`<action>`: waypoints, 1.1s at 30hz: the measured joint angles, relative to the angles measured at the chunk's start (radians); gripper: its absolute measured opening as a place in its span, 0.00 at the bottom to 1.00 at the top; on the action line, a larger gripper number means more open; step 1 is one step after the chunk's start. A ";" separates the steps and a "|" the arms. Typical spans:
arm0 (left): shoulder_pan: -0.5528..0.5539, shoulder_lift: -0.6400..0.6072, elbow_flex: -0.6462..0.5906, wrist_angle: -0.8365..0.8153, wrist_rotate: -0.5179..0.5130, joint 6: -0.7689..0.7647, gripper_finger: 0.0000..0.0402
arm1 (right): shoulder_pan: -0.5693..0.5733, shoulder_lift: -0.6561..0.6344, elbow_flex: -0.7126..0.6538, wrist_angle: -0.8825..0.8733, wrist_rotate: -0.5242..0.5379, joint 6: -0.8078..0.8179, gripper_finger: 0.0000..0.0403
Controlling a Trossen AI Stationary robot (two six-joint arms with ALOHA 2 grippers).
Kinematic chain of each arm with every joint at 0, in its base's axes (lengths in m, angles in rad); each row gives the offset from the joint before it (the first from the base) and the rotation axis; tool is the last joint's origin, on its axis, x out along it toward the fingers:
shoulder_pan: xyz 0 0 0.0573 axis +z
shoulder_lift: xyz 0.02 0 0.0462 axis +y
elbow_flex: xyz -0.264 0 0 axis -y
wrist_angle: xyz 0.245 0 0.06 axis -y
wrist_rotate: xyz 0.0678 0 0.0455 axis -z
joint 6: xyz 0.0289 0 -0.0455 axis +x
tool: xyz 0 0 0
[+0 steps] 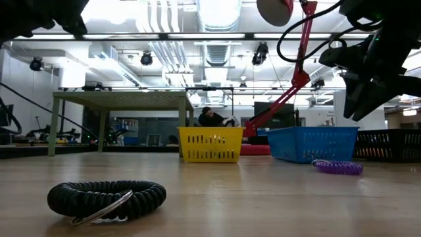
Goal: Pick & Place Office Desk Supplies
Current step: Put the violet spring keychain into the black basket
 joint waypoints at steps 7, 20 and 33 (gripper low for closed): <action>0.000 -0.002 -0.001 -0.035 -0.002 -0.008 0.43 | 0.000 0.000 0.000 0.000 0.000 0.000 0.20; 0.000 -0.002 -0.002 -0.149 0.006 -0.035 0.43 | 0.000 0.000 0.000 0.001 0.000 0.000 0.21; 0.000 -0.002 -0.031 -0.222 0.009 -0.001 0.43 | 0.000 0.000 0.000 0.003 0.000 0.000 0.20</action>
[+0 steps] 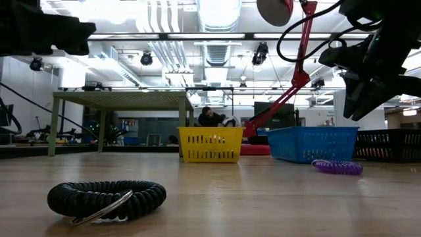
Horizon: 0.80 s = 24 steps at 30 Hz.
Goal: Pick & Place Office Desk Supplies
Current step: Put the violet spring keychain into the black basket
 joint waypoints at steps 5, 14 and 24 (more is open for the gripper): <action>0.000 0.000 0.000 -0.056 0.000 0.000 0.43 | 0.000 0.000 0.000 0.001 0.000 0.000 0.22; 0.000 0.000 0.000 -0.159 0.000 0.000 0.43 | -0.001 0.000 0.000 0.003 0.030 -0.027 0.20; 0.000 0.000 0.000 -0.160 0.000 0.000 0.43 | 0.000 0.000 0.000 0.004 0.029 -0.023 0.18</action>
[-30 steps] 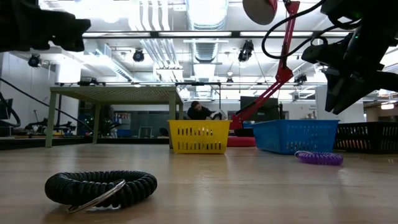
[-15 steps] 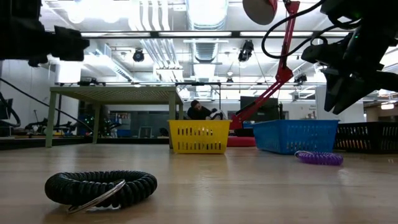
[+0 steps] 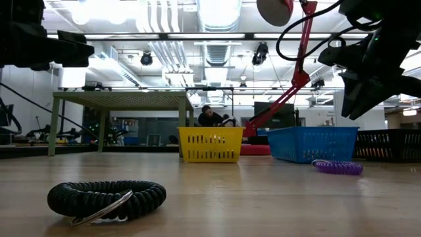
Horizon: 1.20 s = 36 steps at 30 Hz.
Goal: Pick & Place Office Desk Supplies
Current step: Put the violet spring keychain into the black basket
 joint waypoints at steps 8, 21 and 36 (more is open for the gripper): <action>0.000 0.000 0.000 0.000 0.000 0.000 0.43 | 0.000 0.000 0.000 0.000 0.000 0.000 0.21; 0.000 0.000 0.000 0.000 0.000 -0.002 0.43 | 0.000 0.000 0.000 0.000 0.114 -0.032 0.20; 0.001 0.000 0.000 -0.004 0.000 0.001 0.43 | 0.012 0.001 0.019 0.386 0.026 -0.333 0.20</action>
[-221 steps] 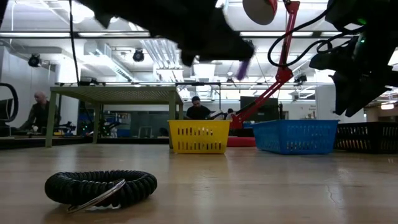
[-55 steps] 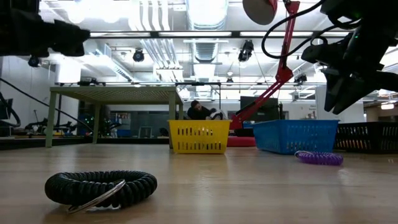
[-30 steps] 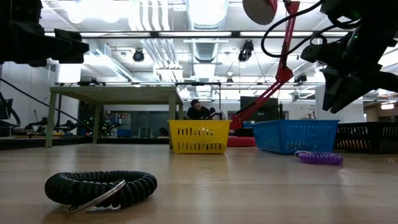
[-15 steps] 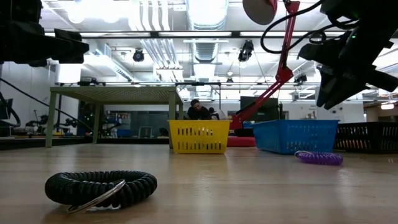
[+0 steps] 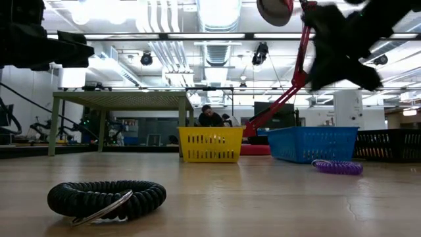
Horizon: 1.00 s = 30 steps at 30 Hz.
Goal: Pick & Place Office Desk Supplies
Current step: Put the violet spring keychain into the black basket
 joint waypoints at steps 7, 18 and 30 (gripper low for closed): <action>0.000 0.000 0.000 -0.040 0.000 0.000 0.43 | 0.077 0.017 -0.009 0.308 -0.005 -0.269 0.28; 0.000 0.001 0.000 -0.116 0.000 0.000 0.43 | 0.295 0.271 0.042 0.472 0.042 -0.322 0.45; 0.000 0.013 0.000 -0.157 0.000 -0.001 0.43 | 0.321 0.326 0.191 0.288 0.078 0.040 0.56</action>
